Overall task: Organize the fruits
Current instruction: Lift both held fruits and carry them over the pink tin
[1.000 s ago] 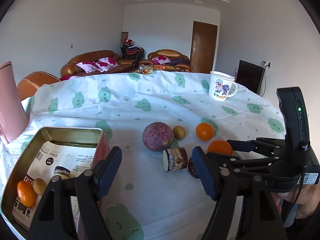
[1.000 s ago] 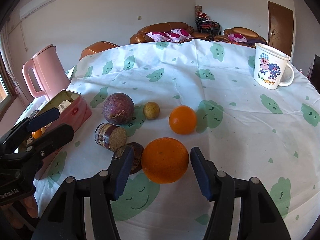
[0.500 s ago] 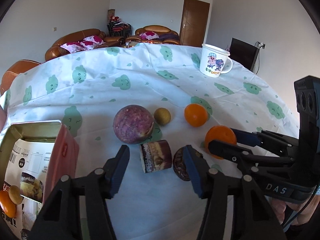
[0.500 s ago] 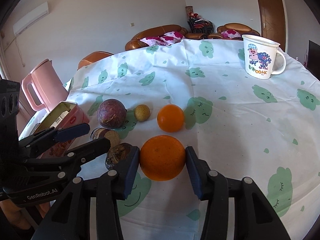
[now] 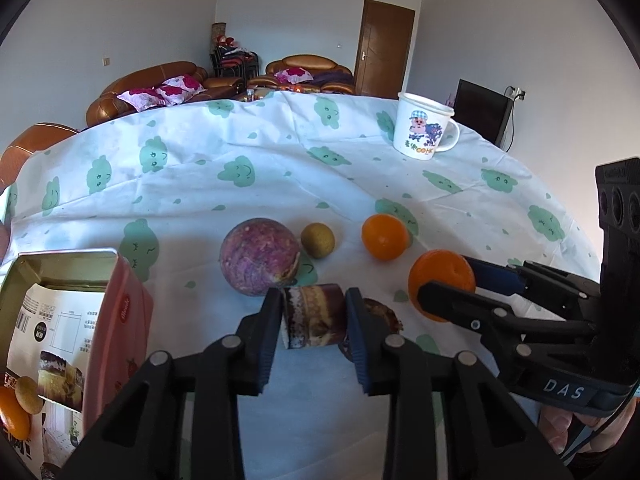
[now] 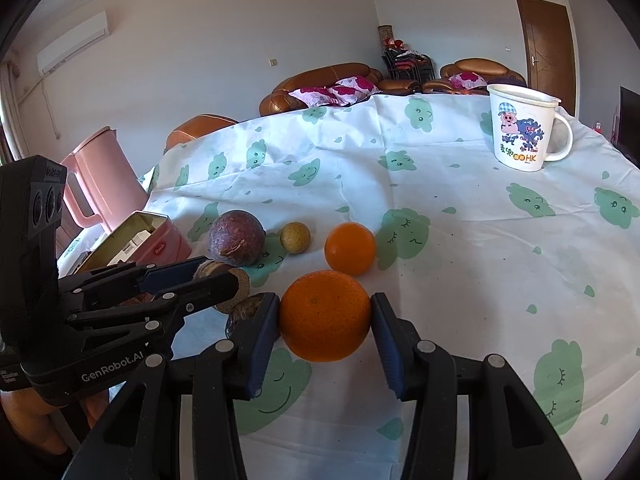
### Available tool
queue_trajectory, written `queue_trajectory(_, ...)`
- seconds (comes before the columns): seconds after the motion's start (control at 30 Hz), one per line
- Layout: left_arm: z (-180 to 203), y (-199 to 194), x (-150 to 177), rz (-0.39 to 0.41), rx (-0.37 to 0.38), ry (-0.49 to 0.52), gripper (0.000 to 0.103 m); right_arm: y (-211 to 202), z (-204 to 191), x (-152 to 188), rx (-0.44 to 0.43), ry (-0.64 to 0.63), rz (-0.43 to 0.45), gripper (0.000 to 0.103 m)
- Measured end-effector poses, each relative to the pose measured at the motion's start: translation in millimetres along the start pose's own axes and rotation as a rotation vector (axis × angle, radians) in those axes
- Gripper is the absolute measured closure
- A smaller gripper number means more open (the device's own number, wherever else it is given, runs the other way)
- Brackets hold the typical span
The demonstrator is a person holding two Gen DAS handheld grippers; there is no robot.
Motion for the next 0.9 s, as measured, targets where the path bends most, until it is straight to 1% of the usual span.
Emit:
queue_trajectory(0.47,-6.5,-27.3,-11.6,0.138,-0.044,-0.005,0.069,-17.7,-9.8,-6.3,-0.027,-0.038,0.097,0.054)
queue_trajectory(0.63,-9.8,-35.3,-14.1,0.178,-0.058,-0.017,0.069,-24.9,-12.1,-8.4,-0.033,-0.052,0.136,0.054)
queue_trajectory(0.9,-9.6,-48.4,-17.1,0.237,-0.088,-0.006,0.069,-34.6,-16.4,-10.3,-0.027,-0.079,0.191,0.054)
Point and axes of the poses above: each gripper's, at about its wrist camera, not at the fingertips, and y roughly the way its jaws point, z to its right, x to its underside, the point moved 10 cm from there along y, roughly the way its jaws point, and after that the axes turned 11 degrees about y, right-handed, at the moved point
